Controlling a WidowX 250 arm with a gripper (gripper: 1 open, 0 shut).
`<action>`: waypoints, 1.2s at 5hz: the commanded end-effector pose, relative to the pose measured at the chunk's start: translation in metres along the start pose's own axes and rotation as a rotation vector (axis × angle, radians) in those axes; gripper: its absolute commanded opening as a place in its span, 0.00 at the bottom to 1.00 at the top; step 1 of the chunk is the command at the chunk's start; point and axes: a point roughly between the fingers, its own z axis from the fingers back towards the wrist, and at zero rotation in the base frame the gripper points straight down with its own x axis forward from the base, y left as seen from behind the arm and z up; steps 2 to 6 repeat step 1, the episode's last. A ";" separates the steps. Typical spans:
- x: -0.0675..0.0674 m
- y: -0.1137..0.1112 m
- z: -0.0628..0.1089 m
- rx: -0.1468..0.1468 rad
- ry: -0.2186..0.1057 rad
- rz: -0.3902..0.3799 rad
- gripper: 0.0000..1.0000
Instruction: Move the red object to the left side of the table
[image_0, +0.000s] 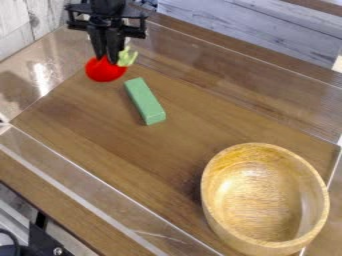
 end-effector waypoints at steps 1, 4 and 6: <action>0.017 0.005 0.008 -0.008 -0.059 -0.043 0.00; 0.017 0.005 0.008 -0.008 -0.059 -0.043 0.00; 0.017 0.005 0.008 -0.008 -0.059 -0.043 0.00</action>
